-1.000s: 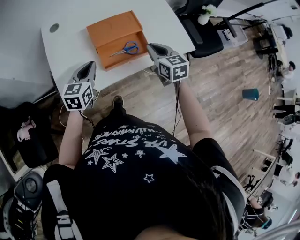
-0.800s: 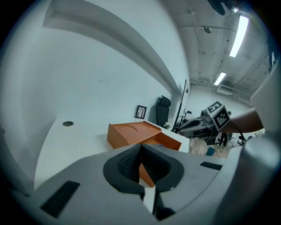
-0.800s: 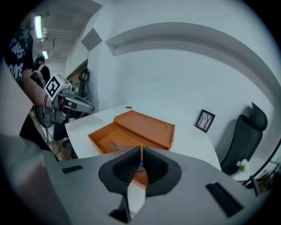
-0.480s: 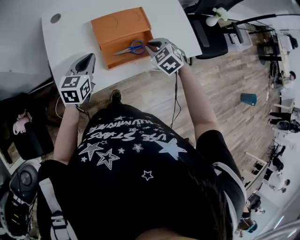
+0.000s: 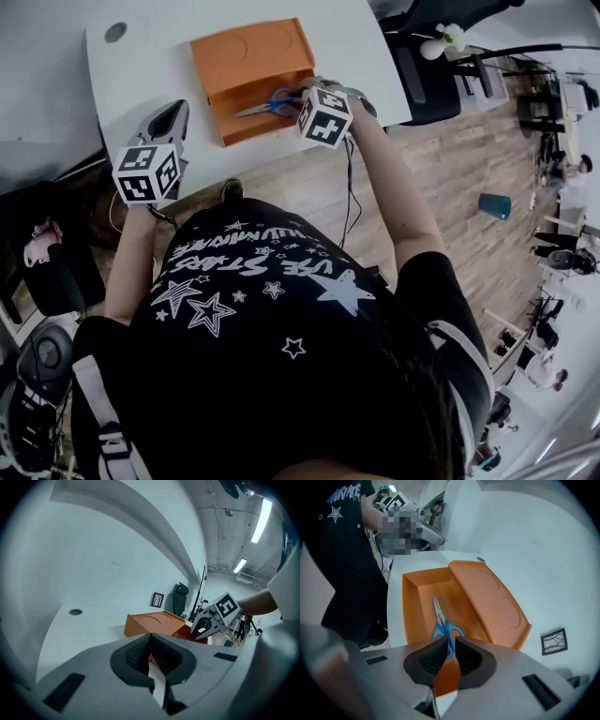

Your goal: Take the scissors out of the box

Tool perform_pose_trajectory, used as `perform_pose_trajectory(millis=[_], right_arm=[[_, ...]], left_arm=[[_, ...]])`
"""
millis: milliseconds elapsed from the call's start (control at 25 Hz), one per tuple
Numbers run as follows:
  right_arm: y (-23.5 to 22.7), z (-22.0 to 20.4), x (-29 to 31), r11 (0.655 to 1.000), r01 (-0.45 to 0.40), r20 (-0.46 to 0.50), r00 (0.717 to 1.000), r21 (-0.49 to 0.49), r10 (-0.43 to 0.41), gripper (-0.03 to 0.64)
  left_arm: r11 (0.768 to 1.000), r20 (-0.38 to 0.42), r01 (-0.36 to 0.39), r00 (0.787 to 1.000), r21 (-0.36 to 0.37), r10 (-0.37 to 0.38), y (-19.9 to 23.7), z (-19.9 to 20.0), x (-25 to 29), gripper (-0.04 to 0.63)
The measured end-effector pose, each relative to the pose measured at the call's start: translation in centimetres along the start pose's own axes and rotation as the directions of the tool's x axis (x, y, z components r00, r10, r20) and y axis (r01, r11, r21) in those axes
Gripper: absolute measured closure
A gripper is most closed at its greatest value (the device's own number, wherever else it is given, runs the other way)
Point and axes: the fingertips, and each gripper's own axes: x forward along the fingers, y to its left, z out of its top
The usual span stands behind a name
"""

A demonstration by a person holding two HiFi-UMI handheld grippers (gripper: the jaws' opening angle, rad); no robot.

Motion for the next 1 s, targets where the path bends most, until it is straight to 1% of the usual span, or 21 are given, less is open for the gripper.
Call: perform_pose_trajectory(millis=[120,240,360,400,720,880,1000], right_arm=[[0.3,-0.1,1.1,0.997,-0.040,-0.058,0.998,-0.067,0.036,0.560],[0.6,-0.3,1.5,0.993,-0.075,-0.087,0.994,-0.092,0.067,0.553],[0.3,-0.5,2.8,0.989,-0.108,-0.103,0.990,-0.099,0.097,0.466],[0.2,-0.5,3.2,0.988,-0.116,-0.113,0.988,-0.106,0.104,0.462],[-0.8,-1.1,4.3,0.975,-0.180,-0.177,0.972,-0.131,0.156,0.459],[0.2,-0.3,4.2,0.969,-0.219,-0.202,0.960,-0.113,0.193,0.459],[0.1,-0.5,4.3,0.964,-0.243,-0.215,0.952,-0.110,0.215,0.459]], left_arm=[[1.000,0.001,0.005,1.000,-0.003,-0.005,0.8,0.1,0.1,0.577],[1.000,0.002,0.001,1.000,-0.014,-0.001,1.2,0.1,0.0,0.577],[1.000,-0.006,-0.001,1.000,-0.025,0.001,2.1,-0.3,0.9,0.577],[1.000,-0.008,-0.002,1.000,-0.028,0.002,2.4,-0.4,1.2,0.577],[0.999,-0.013,-0.008,1.000,-0.050,0.008,3.2,0.1,2.5,0.577],[0.998,-0.014,-0.014,1.000,-0.060,0.013,4.0,-0.2,1.3,0.577],[0.998,-0.018,-0.014,1.000,-0.066,0.013,4.3,-0.3,1.7,0.577]])
